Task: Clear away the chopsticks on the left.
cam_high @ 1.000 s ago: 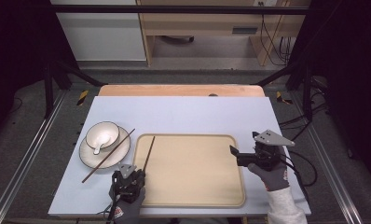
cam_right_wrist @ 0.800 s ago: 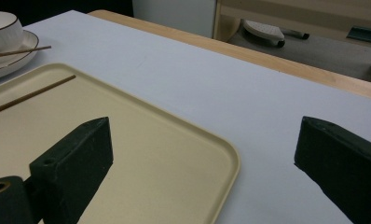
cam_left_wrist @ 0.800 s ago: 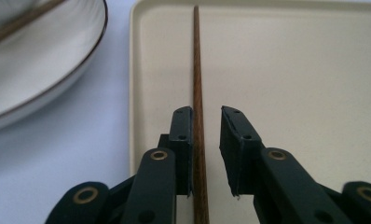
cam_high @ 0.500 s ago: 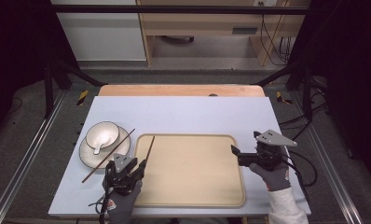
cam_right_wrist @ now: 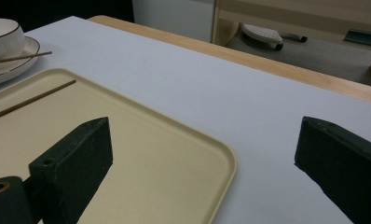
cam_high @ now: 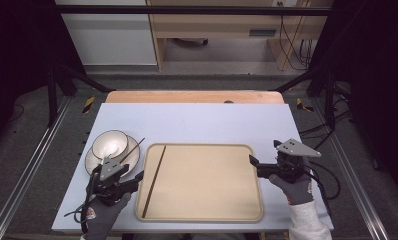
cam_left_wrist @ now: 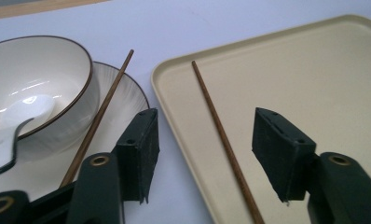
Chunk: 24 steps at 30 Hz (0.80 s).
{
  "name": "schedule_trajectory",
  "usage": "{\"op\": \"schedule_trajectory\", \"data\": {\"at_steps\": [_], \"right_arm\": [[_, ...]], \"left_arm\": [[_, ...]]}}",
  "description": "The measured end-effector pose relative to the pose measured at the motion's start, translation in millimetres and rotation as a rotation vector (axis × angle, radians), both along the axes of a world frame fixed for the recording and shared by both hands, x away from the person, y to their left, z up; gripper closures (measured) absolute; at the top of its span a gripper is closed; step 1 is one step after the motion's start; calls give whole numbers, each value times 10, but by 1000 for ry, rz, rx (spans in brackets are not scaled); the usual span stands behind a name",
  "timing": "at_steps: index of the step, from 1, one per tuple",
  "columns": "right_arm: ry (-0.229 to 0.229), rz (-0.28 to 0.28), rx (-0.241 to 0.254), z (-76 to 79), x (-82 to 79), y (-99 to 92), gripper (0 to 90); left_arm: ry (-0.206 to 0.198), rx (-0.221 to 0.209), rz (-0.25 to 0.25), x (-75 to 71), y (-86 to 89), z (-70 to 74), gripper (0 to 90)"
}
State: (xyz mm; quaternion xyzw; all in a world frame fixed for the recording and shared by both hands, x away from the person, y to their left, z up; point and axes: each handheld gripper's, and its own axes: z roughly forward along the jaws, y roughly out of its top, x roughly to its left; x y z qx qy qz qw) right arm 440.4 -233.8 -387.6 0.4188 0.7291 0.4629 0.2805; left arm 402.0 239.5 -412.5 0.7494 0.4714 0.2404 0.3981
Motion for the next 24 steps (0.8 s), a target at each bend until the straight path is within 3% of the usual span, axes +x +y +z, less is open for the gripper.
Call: {"op": "schedule_trajectory", "data": {"at_steps": [3,10,20,24], "right_arm": [[3,-1,-4,-10,6,8,42],[12,5,-11,-25,5,31,42],[21,10,-29,-55,21,61,41],[20,9,-32,-58,23,63,41]], "left_arm": [[11,20,-11,-4,81,-34,378],[46,19,-40,15,239,-144,342],[61,7,-23,95,395,-202,329],[72,76,-2,142,477,-220,331]]}}
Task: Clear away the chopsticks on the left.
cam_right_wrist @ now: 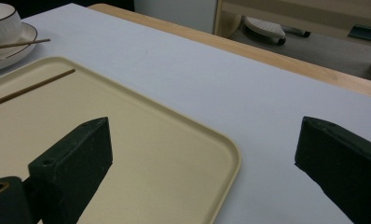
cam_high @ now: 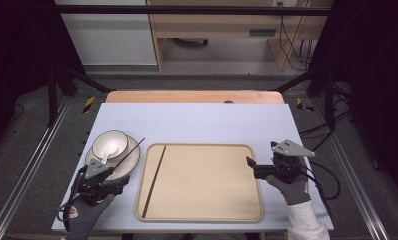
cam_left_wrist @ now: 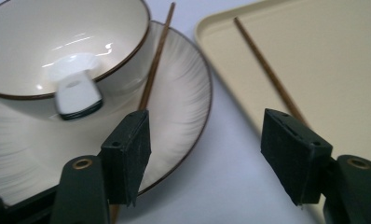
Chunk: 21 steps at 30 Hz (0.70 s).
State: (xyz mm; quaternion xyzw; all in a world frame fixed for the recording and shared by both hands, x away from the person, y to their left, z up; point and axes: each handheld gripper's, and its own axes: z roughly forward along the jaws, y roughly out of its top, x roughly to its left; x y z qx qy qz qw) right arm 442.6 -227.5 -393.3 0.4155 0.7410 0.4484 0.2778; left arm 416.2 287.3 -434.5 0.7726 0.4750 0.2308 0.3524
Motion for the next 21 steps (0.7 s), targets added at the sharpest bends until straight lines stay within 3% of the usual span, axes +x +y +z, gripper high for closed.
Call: {"op": "schedule_trajectory", "data": {"at_steps": [4,13,21], "right_arm": [[2,1,-3,-6,4,6,42],[6,4,-12,-17,13,16,42],[9,5,-16,-22,18,21,42]], "left_arm": [[6,-14,21,33,93,-23,332],[32,13,63,197,245,-116,368],[53,20,72,284,284,-179,532]]}}
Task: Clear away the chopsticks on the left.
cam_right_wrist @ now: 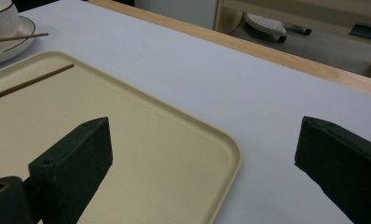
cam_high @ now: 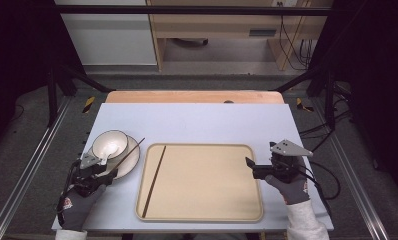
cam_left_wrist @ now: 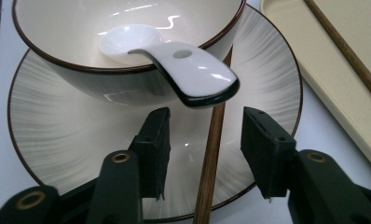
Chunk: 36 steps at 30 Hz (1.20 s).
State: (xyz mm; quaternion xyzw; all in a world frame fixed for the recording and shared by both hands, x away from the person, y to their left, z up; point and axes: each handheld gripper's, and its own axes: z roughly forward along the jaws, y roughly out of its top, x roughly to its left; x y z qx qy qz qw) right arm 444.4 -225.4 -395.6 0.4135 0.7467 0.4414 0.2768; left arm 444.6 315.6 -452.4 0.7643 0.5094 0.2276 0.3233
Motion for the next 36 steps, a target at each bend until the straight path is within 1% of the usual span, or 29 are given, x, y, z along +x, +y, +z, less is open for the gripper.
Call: {"op": "schedule_trajectory", "data": {"at_steps": [2,3,4,6,7,8,10,14,18,20,22,24,25,28,31,33,36], "right_arm": [[1,0,0,0,0,0,42],[0,1,-2,1,1,-2,42],[-1,0,-2,1,1,-3,42],[-2,0,2,1,-1,-1,43],[-1,1,-1,1,-1,-2,42],[-1,-1,-2,0,0,-1,43],[1,-2,-3,-3,1,2,42],[2,0,-4,-5,1,4,42],[1,0,-7,-7,2,4,42],[2,2,-9,-8,3,4,42],[1,3,-10,-8,3,4,42],[2,1,-9,-7,1,3,42],[2,1,-9,-7,1,3,42],[2,2,-6,-4,-1,2,42],[2,1,-8,-3,-4,1,42],[-1,1,-9,-2,-4,1,42],[0,0,-6,4,-11,-1,41]], "left_arm": [[6,0,-3,21,-3,-17,564],[10,8,-7,29,-4,-20,574],[12,-2,-6,34,-15,-27,598],[20,14,-15,47,-24,-35,637],[24,10,-17,55,-33,-44,660],[26,22,-22,58,-31,-43,680],[25,14,-25,59,-44,-50,714],[33,23,-32,51,-53,-45,763],[37,22,-36,43,-70,-40,805],[38,29,-46,41,-81,-35,819],[42,23,-49,35,-102,-33,831],[39,27,-51,28,-115,-24,837],[34,19,-49,21,-127,-18,837],[19,13,-52,1,-146,8,838],[14,17,-64,-26,-171,43,838],[3,4,-60,-53,-207,63,838],[-7,4,-68,-88,-246,100,838]]}}
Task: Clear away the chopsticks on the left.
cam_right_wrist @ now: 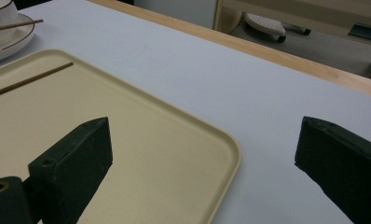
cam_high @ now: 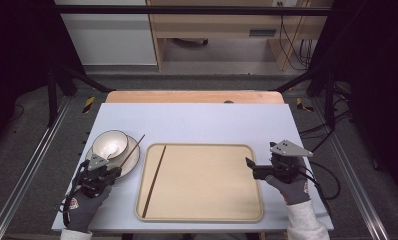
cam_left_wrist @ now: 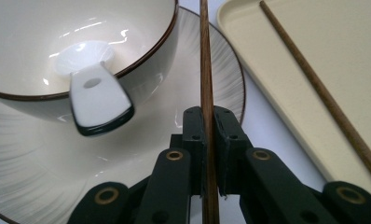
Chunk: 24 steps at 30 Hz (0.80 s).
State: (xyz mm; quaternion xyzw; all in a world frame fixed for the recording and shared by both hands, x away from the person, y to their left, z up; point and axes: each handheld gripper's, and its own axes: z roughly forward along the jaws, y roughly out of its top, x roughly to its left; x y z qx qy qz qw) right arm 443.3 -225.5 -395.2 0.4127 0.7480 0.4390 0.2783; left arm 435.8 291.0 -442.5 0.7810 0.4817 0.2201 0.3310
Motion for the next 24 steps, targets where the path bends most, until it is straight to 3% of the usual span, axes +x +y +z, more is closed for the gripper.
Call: {"op": "schedule_trajectory", "data": {"at_steps": [10,24], "right_arm": [[-7,-1,2,8,-8,-8,38],[-15,-4,4,21,-18,-22,38]], "left_arm": [[-51,-37,10,-104,-192,99,838],[-75,-70,10,-225,-565,115,838]]}}
